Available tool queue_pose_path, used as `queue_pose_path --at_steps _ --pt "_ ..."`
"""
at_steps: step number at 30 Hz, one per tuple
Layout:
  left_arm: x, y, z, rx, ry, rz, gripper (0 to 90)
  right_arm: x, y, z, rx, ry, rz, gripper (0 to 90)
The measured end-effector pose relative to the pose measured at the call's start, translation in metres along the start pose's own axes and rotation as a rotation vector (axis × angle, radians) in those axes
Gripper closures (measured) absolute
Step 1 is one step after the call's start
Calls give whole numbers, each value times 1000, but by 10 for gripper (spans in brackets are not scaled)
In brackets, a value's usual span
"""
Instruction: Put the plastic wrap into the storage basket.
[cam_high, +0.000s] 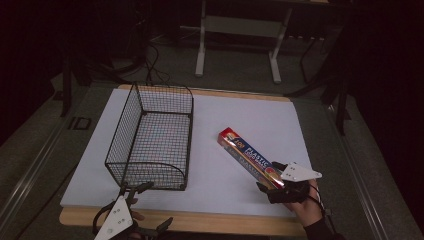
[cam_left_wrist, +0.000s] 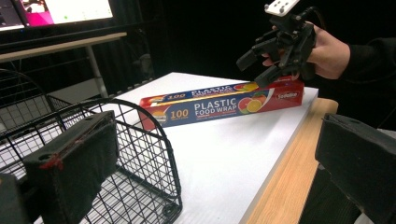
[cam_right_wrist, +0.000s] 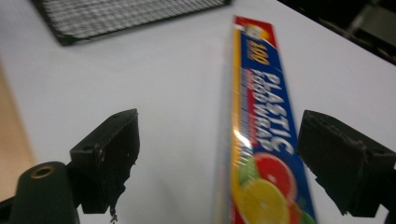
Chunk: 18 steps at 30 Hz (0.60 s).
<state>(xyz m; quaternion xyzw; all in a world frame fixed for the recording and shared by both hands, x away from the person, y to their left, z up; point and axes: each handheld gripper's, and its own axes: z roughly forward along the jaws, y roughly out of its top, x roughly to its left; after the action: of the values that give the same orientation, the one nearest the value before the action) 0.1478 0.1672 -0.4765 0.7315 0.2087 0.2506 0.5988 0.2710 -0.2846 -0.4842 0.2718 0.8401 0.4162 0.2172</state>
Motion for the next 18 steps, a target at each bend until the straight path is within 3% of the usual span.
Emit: queue_pose_path --at_steps 8,10,16,18 --pt "0 0 1 3 -2 -4 2 -11 -3 2 97 -23 81 139" --pt "0 0 1 4 -3 -4 1 -15 -1 6 161 -49 99 135" --pt "-1 0 1 5 -2 -3 1 -23 0 11 238 -58 132 122" --pt "-1 0 1 4 -2 -4 1 -29 3 16 309 -49 155 112"
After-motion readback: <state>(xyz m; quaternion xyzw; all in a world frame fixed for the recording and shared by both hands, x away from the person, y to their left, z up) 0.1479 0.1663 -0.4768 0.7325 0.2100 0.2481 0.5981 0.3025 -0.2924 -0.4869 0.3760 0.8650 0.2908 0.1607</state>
